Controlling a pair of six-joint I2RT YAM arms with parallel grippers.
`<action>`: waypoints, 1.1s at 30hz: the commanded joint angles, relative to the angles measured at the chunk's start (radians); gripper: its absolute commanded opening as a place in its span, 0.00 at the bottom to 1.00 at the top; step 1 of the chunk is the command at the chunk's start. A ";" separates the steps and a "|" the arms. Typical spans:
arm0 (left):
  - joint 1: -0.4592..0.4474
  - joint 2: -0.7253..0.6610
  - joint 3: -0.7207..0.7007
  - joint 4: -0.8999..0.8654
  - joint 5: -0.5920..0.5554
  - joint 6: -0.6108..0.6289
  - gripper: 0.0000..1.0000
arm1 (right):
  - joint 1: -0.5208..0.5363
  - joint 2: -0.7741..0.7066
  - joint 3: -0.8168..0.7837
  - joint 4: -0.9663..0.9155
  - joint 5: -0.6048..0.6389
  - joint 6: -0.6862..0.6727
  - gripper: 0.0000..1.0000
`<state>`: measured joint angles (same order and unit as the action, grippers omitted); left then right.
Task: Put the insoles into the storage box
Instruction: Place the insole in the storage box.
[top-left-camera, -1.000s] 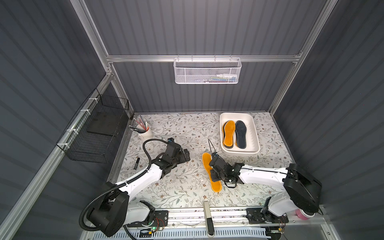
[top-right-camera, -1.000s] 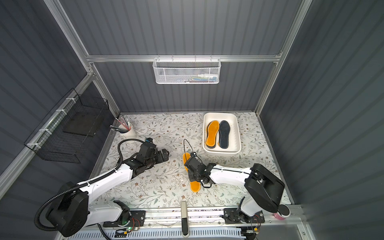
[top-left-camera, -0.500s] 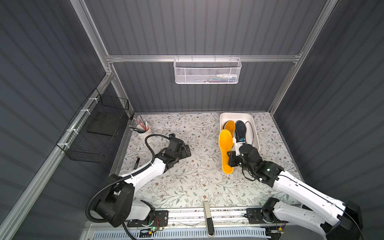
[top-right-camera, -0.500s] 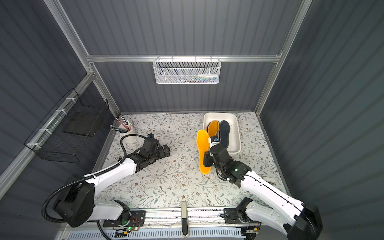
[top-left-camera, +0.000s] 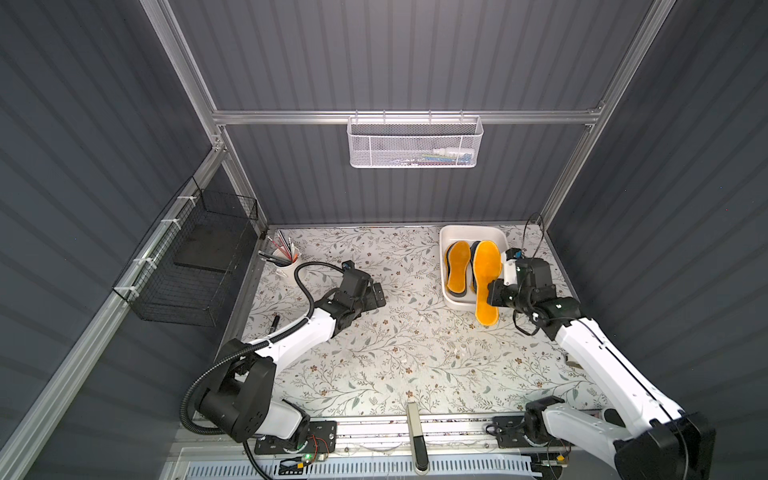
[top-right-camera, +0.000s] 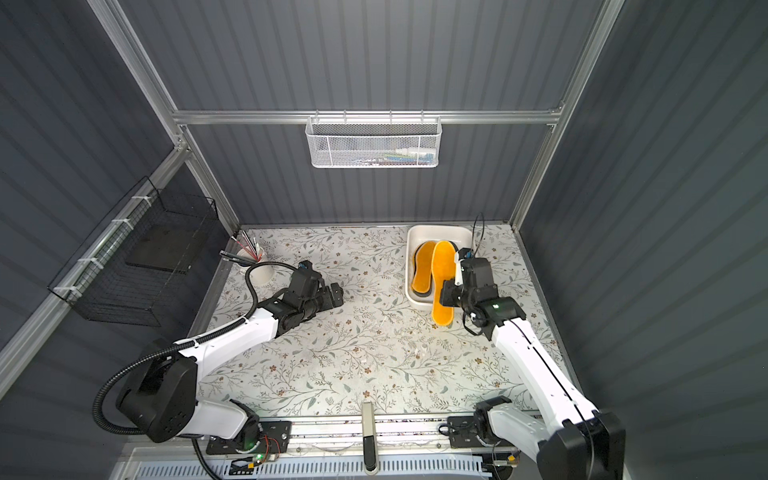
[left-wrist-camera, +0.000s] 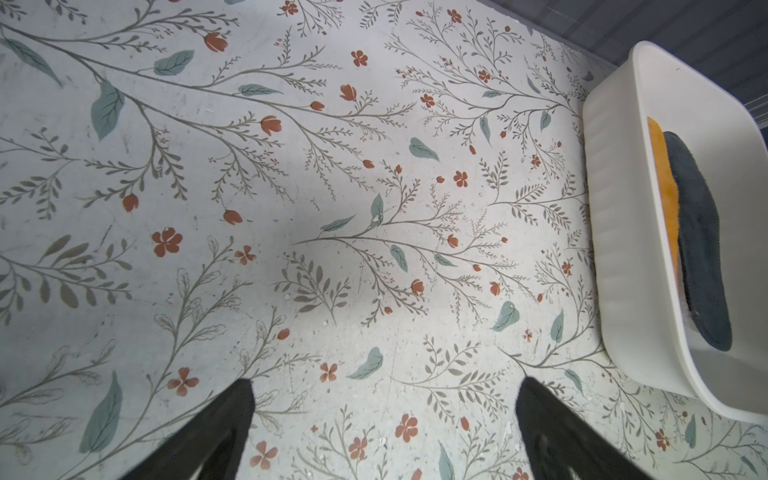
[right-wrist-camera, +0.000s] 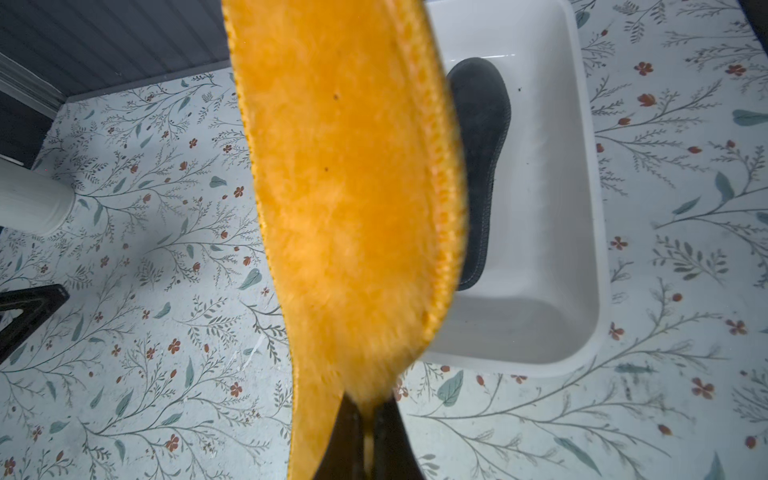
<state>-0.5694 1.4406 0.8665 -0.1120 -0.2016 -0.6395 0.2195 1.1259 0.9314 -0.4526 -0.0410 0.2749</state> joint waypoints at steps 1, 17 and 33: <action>0.005 -0.003 0.034 -0.022 0.032 0.012 1.00 | -0.064 0.071 0.053 -0.019 -0.066 -0.061 0.00; 0.006 -0.092 -0.040 -0.062 -0.006 0.016 1.00 | -0.201 0.467 0.250 0.059 -0.161 -0.067 0.02; 0.006 -0.026 0.023 -0.059 -0.048 0.098 1.00 | -0.230 0.783 0.524 -0.004 -0.156 -0.075 0.07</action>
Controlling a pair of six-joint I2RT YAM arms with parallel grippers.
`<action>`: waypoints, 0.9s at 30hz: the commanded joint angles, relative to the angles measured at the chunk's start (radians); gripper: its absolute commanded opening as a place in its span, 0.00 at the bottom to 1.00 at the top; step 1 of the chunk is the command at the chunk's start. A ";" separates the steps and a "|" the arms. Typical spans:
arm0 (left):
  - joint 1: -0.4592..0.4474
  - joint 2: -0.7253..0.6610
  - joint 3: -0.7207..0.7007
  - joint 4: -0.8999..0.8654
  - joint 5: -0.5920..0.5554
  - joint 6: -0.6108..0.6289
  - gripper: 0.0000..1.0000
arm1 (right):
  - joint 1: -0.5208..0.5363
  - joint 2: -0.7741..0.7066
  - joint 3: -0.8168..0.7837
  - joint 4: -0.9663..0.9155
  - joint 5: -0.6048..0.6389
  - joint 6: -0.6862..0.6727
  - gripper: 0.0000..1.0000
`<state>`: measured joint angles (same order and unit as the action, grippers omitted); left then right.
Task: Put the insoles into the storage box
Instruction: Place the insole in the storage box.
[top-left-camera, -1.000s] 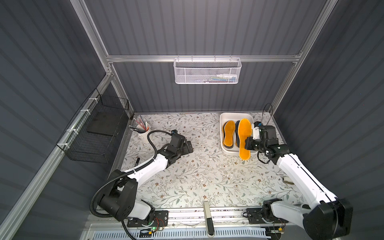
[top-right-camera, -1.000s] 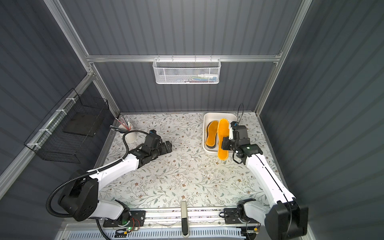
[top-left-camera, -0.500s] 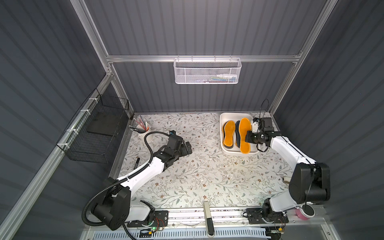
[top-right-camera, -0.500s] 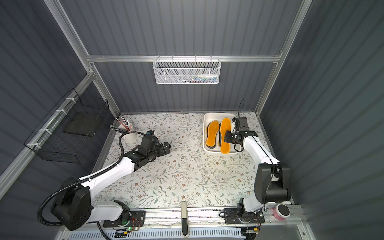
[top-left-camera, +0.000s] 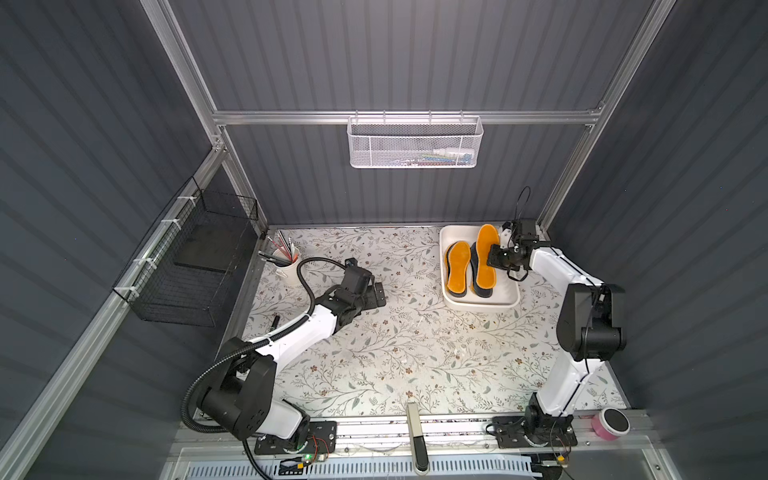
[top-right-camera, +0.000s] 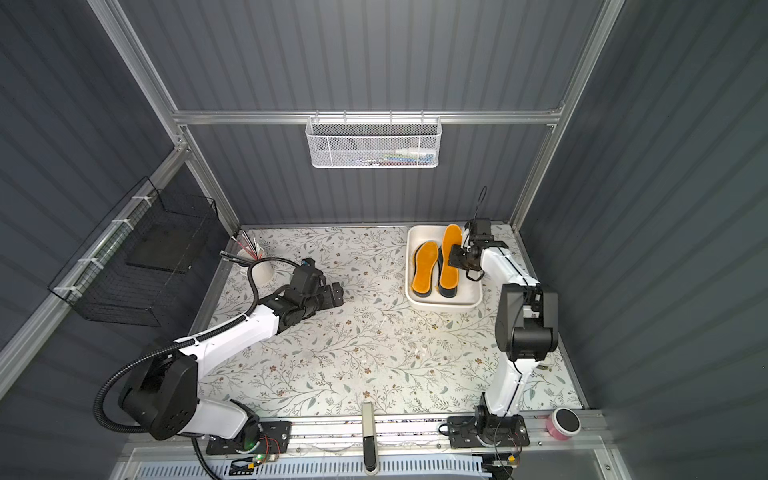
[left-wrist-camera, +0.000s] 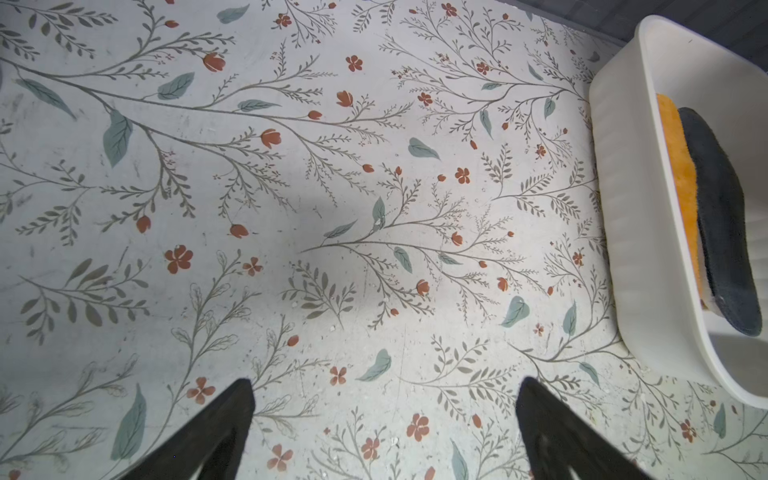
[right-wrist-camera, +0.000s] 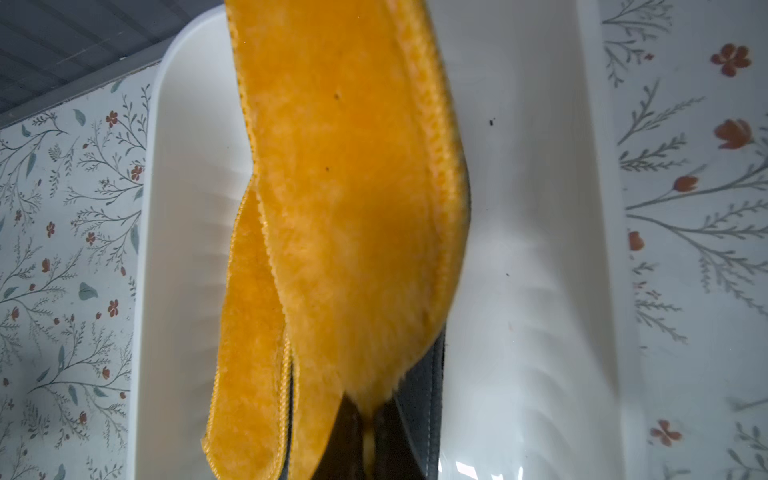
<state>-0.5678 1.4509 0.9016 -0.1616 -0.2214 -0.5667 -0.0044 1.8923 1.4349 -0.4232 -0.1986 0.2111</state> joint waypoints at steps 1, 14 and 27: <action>0.006 -0.041 -0.012 -0.013 -0.032 0.026 1.00 | -0.008 0.023 0.024 -0.033 0.004 -0.015 0.07; 0.006 -0.027 -0.004 -0.018 -0.030 0.027 1.00 | -0.014 0.124 0.125 -0.109 -0.042 -0.061 0.13; 0.006 -0.037 -0.012 -0.019 -0.036 0.025 1.00 | -0.016 0.156 0.134 -0.116 -0.033 -0.072 0.15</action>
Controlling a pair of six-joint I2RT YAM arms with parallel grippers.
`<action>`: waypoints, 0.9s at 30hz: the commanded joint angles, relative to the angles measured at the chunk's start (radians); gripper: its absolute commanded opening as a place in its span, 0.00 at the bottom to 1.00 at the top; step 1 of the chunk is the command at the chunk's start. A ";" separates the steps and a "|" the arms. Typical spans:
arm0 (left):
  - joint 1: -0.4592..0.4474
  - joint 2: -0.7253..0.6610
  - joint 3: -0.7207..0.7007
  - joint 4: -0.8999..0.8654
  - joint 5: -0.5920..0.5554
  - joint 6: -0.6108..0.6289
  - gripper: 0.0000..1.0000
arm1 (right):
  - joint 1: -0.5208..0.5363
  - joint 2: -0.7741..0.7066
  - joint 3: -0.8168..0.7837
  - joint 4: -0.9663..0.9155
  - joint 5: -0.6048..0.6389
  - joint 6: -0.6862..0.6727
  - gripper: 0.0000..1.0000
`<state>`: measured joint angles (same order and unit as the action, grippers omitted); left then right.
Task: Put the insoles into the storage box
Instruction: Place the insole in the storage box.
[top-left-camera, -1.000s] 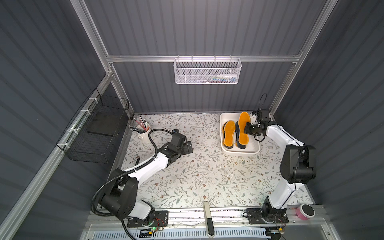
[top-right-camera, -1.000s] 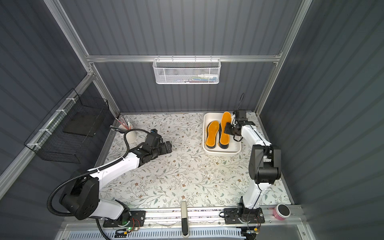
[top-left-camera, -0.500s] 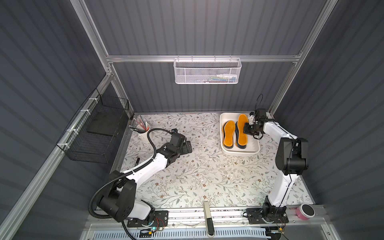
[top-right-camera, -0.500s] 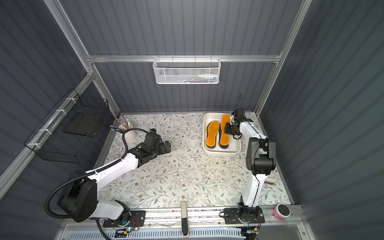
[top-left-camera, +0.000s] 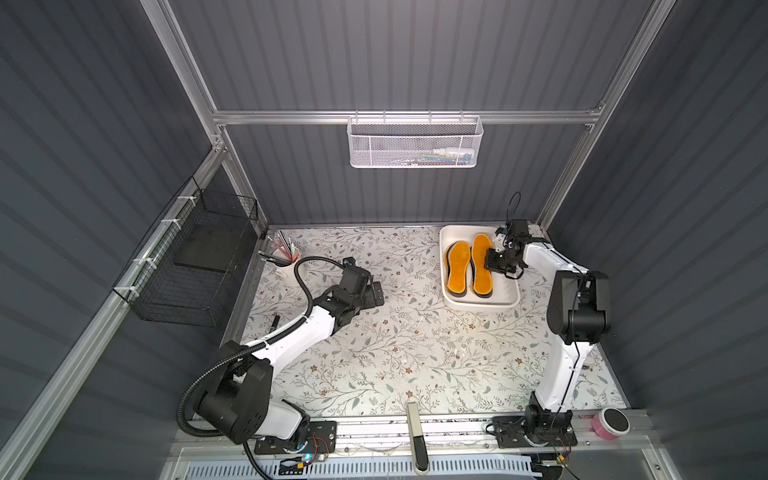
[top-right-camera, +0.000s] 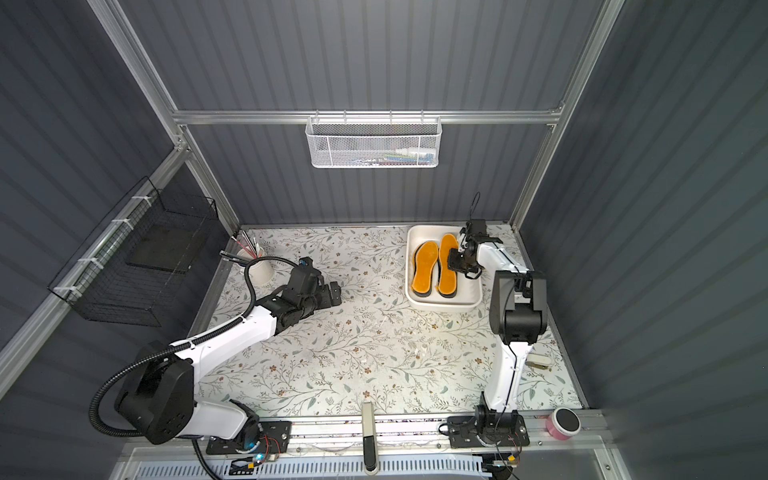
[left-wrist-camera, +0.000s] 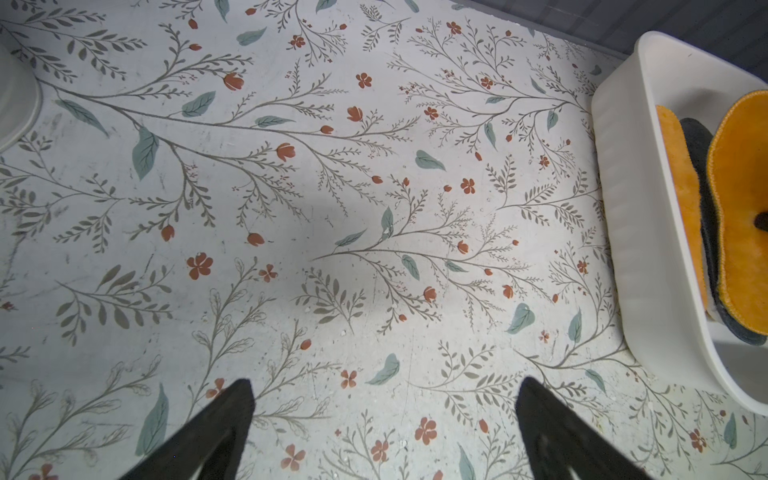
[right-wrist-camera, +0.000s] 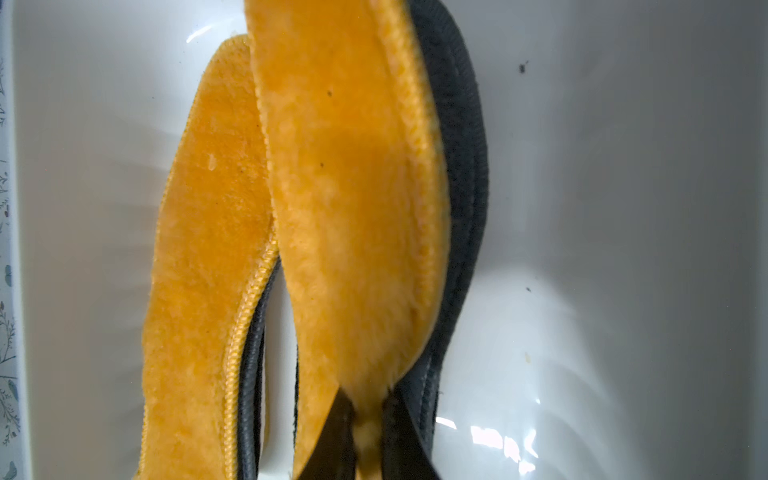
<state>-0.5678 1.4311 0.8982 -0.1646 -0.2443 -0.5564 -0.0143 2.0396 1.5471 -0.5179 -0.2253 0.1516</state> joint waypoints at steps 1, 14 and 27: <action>0.007 -0.018 -0.008 -0.014 -0.013 0.015 1.00 | -0.004 0.011 0.022 -0.022 -0.005 -0.014 0.15; 0.006 -0.028 -0.014 -0.015 -0.017 0.015 1.00 | -0.006 0.014 0.028 -0.030 0.009 -0.023 0.24; 0.006 -0.043 -0.015 -0.019 -0.030 0.013 1.00 | -0.006 -0.081 0.014 -0.058 0.014 -0.030 0.47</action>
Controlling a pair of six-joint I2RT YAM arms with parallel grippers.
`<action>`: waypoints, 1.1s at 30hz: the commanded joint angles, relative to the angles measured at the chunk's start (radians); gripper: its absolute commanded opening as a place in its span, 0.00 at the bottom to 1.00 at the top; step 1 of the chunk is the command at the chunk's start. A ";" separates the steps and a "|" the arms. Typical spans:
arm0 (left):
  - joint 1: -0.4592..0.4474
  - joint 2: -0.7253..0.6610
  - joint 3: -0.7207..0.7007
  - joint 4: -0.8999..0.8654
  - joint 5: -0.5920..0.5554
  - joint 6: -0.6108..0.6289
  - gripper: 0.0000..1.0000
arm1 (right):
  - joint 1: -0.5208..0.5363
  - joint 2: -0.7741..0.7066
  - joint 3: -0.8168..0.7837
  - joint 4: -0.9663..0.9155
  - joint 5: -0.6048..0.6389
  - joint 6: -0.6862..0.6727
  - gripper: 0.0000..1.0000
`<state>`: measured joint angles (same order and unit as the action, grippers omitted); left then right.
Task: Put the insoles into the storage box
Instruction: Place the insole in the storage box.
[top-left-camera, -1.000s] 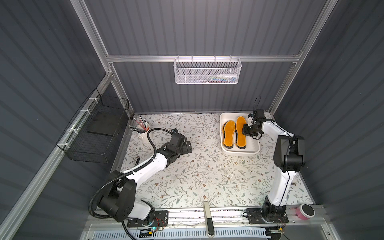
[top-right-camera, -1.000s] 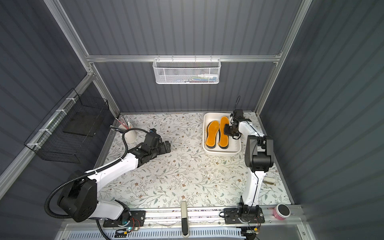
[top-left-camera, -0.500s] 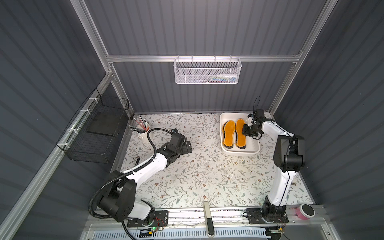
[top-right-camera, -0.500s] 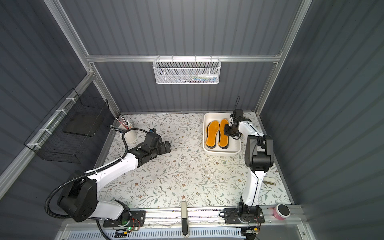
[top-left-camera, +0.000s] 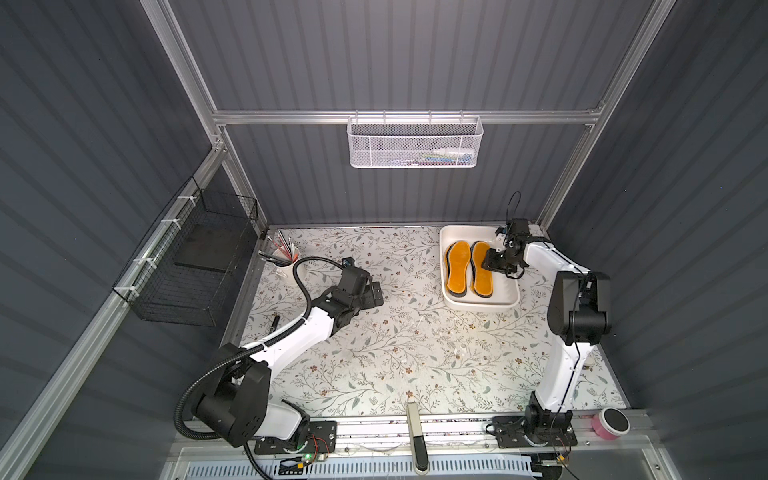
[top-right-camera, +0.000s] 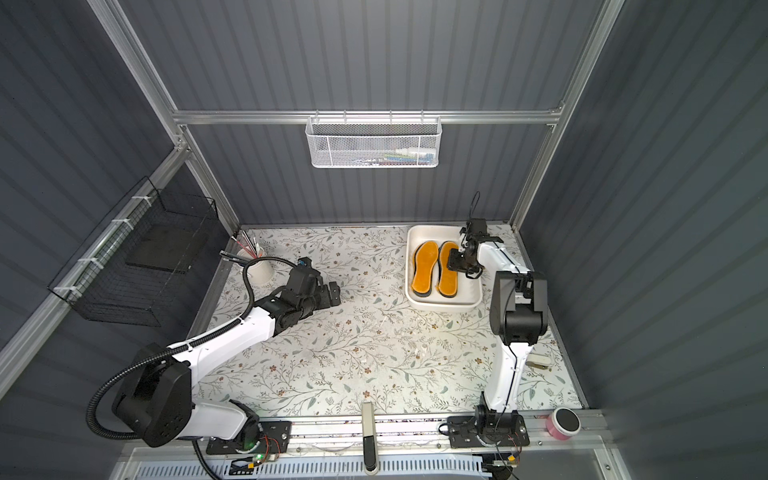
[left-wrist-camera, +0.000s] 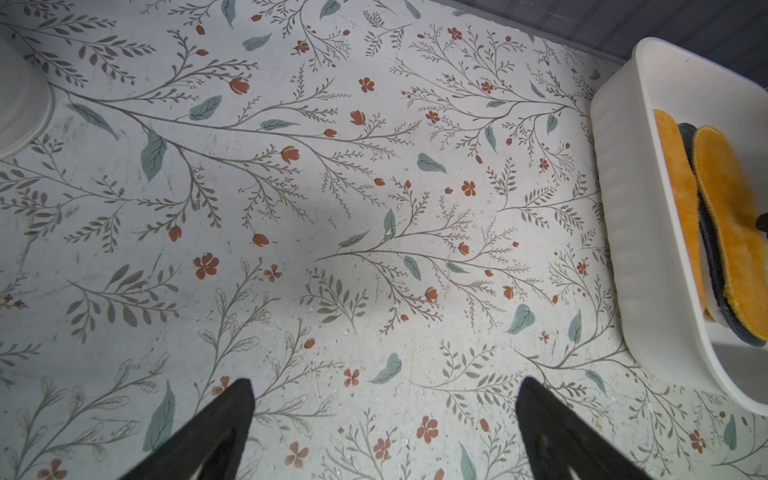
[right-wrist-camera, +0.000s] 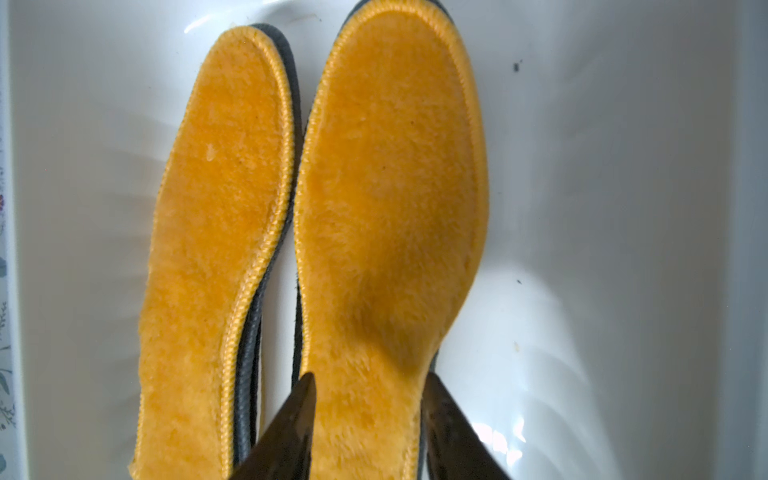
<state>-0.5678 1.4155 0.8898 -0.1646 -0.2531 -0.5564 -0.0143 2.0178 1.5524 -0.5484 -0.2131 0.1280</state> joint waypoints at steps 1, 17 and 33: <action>0.008 -0.033 -0.006 -0.019 -0.029 0.014 1.00 | -0.006 -0.072 0.006 -0.030 -0.003 -0.008 0.48; 0.009 -0.131 0.006 0.075 -0.164 0.220 1.00 | -0.004 -0.588 -0.352 0.101 -0.112 -0.058 0.54; 0.069 -0.196 -0.125 0.250 -0.224 0.512 1.00 | -0.004 -0.769 -0.723 0.459 -0.048 -0.076 0.65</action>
<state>-0.5259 1.2373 0.7990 0.0067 -0.4648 -0.1257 -0.0143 1.2381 0.8871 -0.2512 -0.2859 0.0650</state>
